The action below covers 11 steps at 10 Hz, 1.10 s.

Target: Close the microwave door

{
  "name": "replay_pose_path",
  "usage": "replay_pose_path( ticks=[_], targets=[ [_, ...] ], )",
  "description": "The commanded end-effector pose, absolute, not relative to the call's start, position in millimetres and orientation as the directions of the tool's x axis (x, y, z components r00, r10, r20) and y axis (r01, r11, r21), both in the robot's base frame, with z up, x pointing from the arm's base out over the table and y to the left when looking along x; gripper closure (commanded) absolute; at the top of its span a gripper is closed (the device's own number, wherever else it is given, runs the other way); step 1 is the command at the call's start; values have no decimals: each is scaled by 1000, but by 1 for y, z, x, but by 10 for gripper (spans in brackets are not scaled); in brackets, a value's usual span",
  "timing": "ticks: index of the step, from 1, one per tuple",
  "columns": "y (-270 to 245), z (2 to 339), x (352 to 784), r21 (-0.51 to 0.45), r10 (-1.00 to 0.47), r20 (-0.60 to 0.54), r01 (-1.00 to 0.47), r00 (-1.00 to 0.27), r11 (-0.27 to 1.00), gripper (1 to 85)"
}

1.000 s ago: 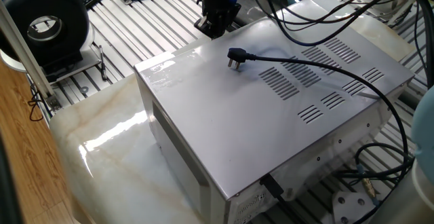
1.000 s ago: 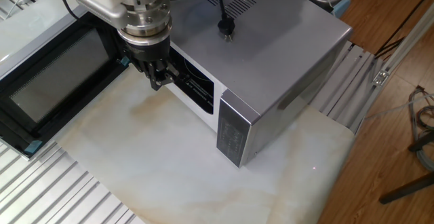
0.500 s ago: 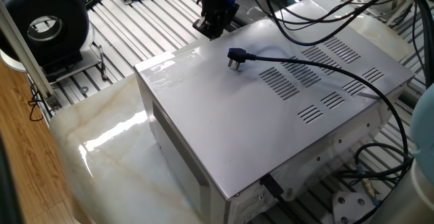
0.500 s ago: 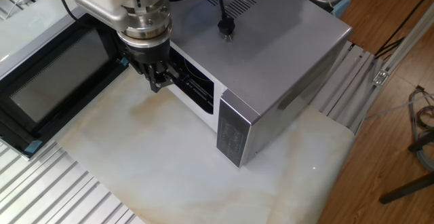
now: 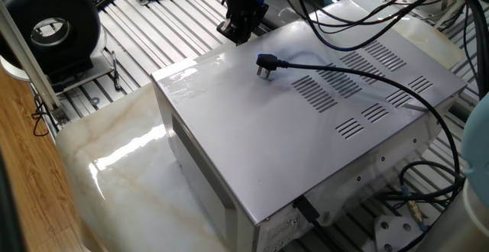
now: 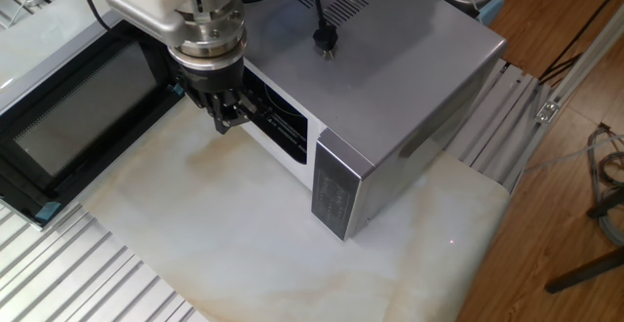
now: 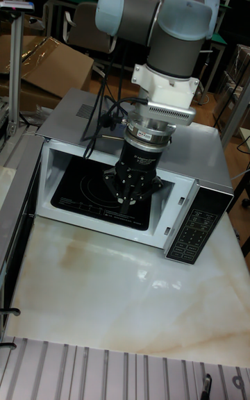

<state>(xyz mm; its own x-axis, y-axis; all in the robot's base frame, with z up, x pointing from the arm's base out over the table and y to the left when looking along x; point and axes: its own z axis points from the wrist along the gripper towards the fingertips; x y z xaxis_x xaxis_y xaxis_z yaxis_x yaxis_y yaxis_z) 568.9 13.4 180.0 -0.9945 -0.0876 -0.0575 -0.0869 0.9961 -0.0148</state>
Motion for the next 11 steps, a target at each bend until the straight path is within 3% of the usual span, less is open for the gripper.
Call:
replay_pose_path(
  ticks=[1, 6, 11],
  targets=[
    [16, 179, 566, 0, -61, -45, -61, -997, 998, 847],
    [20, 167, 557, 77, 17, -78, 11, -997, 997, 847],
    [8, 161, 563, 28, -95, -115, -99, -989, 995, 847]
  ],
)
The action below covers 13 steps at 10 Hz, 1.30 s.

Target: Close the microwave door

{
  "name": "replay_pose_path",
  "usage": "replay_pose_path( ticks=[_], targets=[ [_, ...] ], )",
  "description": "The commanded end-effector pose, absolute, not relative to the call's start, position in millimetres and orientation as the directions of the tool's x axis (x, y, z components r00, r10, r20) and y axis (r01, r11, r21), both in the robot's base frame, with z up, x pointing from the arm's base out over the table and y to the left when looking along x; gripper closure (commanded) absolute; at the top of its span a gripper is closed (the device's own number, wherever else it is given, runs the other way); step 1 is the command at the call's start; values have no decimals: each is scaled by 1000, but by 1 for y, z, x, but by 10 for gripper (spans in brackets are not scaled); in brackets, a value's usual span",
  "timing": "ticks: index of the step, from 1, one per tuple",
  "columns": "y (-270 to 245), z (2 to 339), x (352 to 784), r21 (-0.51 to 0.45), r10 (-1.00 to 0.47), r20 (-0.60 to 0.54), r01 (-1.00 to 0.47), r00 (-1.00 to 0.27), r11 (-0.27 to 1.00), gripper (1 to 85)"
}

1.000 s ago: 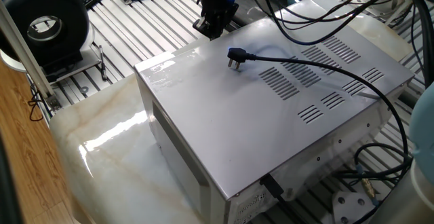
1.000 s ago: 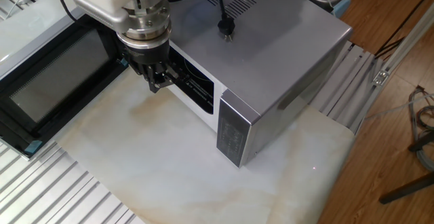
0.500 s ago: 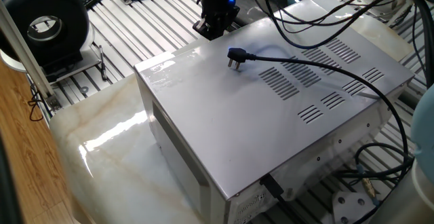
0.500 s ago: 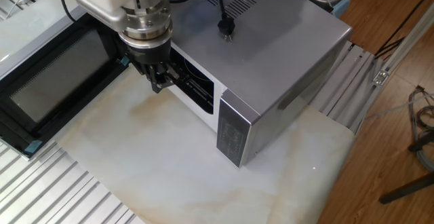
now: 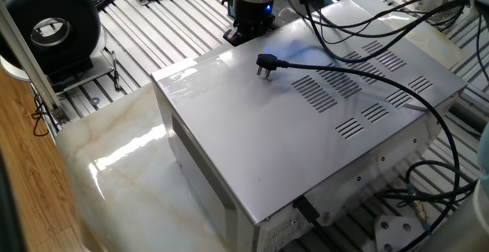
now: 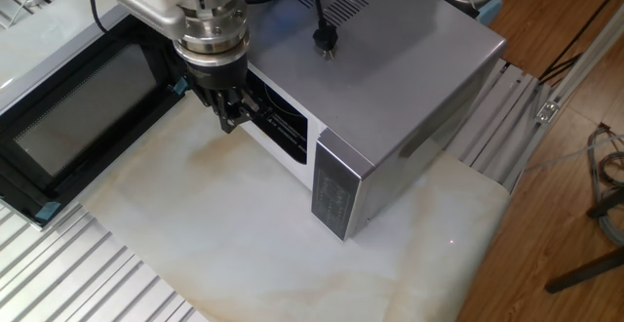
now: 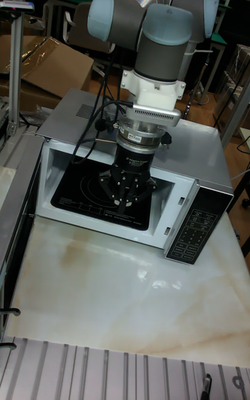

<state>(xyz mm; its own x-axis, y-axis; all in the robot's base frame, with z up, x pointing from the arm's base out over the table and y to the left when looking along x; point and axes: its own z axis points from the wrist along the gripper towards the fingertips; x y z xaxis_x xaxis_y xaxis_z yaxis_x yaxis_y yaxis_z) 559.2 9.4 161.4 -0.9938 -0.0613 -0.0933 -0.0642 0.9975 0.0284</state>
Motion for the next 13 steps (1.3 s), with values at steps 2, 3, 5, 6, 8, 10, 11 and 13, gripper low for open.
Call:
replay_pose_path(
  ticks=[2, 3, 5, 6, 8, 10, 11, 13],
  targets=[
    [11, 163, 564, 36, -82, -113, -87, -990, 996, 847],
    [8, 163, 561, 24, -78, -101, -81, -992, 996, 847],
    [5, 163, 558, 13, -90, -86, -92, -992, 996, 847],
    [6, 163, 558, 15, -97, -88, -99, -991, 995, 847],
    [7, 163, 557, 17, -111, -85, -113, -990, 993, 847],
    [7, 163, 557, 17, -123, -84, -125, -989, 992, 847],
    [11, 163, 558, 31, -129, -89, -133, -988, 991, 847],
    [19, 163, 555, 66, -89, -79, -95, -993, 993, 847]
  ],
)
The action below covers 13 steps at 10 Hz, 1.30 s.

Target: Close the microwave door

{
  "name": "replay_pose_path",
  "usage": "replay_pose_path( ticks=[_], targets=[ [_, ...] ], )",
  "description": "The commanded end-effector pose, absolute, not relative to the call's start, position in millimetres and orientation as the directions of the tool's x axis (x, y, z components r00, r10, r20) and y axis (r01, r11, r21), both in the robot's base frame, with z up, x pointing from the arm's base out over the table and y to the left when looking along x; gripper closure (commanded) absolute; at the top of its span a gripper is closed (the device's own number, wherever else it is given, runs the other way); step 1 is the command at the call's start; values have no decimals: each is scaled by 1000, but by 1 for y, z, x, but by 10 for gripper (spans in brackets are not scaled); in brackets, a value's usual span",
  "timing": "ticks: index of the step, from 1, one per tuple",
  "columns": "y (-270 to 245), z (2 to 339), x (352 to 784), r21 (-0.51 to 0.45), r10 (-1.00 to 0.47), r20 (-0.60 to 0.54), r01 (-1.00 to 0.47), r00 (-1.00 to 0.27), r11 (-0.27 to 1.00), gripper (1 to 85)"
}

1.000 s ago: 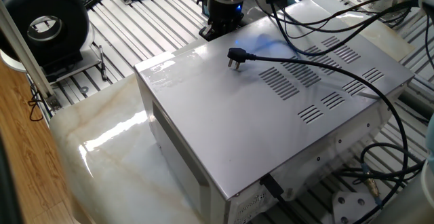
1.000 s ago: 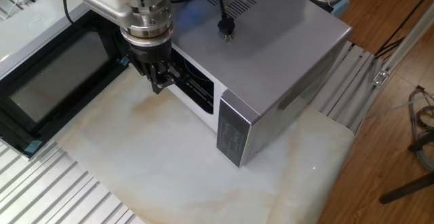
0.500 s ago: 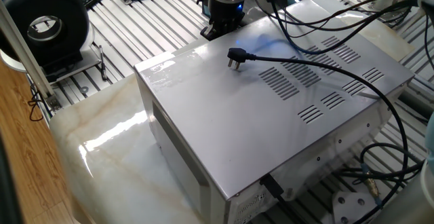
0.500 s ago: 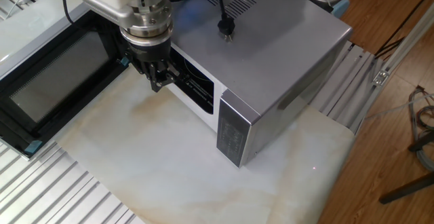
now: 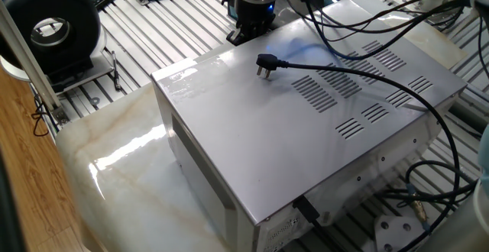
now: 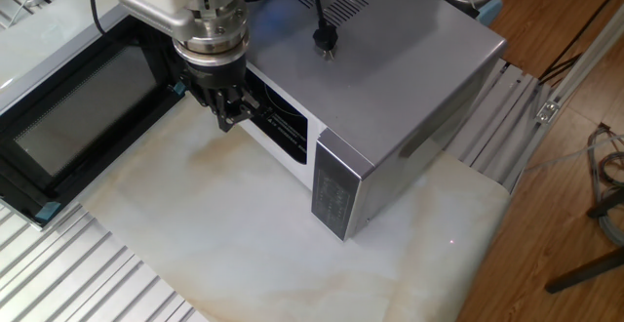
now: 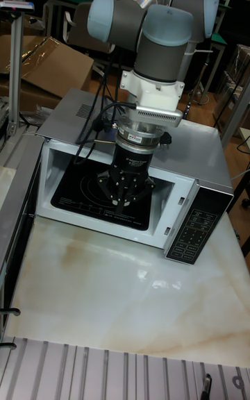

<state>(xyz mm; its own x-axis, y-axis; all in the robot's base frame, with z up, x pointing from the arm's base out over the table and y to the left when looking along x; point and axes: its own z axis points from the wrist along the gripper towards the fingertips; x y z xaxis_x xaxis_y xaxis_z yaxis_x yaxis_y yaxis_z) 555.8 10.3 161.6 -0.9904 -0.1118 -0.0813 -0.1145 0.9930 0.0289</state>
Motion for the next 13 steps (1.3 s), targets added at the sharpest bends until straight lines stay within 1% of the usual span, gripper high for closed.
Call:
replay_pose_path(
  ticks=[1, 3, 6, 8, 9, 10, 13],
  targets=[
    [20, 163, 554, 72, -66, -76, -72, -995, 995, 847],
    [20, 164, 559, 75, -27, -90, -34, -996, 997, 847],
    [15, 166, 577, 61, 14, -156, 4, -988, 998, 847],
    [19, 166, 577, 68, -32, -161, -43, -986, 997, 847],
    [27, 166, 572, 95, -65, -145, -79, -987, 992, 847],
    [25, 165, 565, 83, -108, -124, -119, -986, 989, 847],
    [1, 157, 591, 79, -183, -125, -194, -975, 978, 847]
  ],
)
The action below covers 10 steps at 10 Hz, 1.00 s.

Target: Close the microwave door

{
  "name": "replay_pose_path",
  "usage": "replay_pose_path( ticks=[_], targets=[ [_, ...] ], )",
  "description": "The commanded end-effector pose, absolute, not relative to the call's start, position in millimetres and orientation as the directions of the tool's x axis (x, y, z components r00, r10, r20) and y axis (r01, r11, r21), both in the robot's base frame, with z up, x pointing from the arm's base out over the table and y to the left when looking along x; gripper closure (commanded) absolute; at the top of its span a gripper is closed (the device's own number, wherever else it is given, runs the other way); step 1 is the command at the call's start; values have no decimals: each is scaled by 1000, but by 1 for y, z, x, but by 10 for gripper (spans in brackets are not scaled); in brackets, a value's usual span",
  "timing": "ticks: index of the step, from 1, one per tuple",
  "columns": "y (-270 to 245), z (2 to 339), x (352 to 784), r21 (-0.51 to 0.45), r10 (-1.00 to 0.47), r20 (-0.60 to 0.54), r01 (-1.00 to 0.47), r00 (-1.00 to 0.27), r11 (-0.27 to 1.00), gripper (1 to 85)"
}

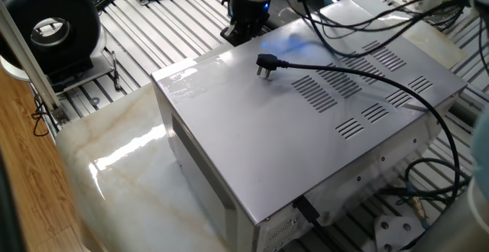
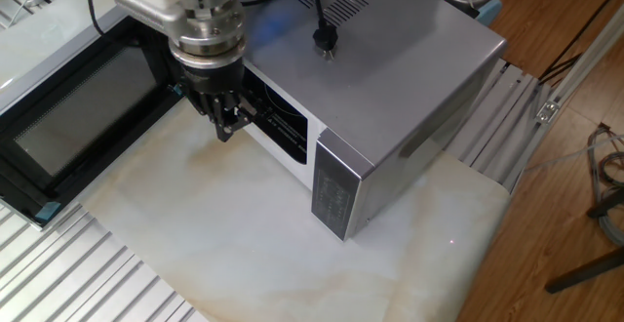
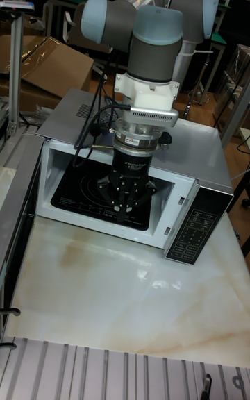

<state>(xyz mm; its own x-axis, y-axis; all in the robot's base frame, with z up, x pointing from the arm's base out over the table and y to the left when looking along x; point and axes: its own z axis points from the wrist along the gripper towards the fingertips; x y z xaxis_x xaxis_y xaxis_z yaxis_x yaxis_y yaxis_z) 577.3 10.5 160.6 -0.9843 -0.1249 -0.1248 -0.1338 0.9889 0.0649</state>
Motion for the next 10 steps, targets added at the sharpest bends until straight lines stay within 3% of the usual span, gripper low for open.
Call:
replay_pose_path(
  ticks=[1, 6, 8, 9, 10],
  targets=[
    [-1, 153, 600, 67, -183, -131, -193, -974, 979, 847],
    [16, 147, 605, 117, -122, -108, -134, -987, 984, 847],
    [-1, 147, 617, 62, -23, -137, -32, -990, 998, 847],
    [1, 145, 592, 70, -70, -47, -73, -996, 995, 847],
    [9, 146, 596, 101, -69, -63, -75, -996, 992, 847]
  ],
)
